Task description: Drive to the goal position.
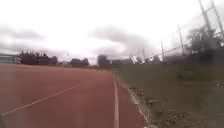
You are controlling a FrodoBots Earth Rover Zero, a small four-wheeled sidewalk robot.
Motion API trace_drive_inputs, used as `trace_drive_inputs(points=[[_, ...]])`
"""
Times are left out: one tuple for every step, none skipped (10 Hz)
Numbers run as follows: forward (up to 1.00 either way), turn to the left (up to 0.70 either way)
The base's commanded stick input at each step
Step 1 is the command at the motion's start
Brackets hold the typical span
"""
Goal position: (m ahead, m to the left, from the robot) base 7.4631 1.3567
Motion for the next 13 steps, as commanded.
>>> trace_drive_inputs(points=[[0.7, 0.0], [0.7, 0.0], [0.7, 0.0], [0.7, 0.0], [0.7, 0.0], [0.7, 0.0], [0.7, 0.0], [0.7, 0.0], [0.7, 0.0], [0.7, 0.0], [0.7, 0.0], [0.7, 0.0], [0.7, 0.0]])
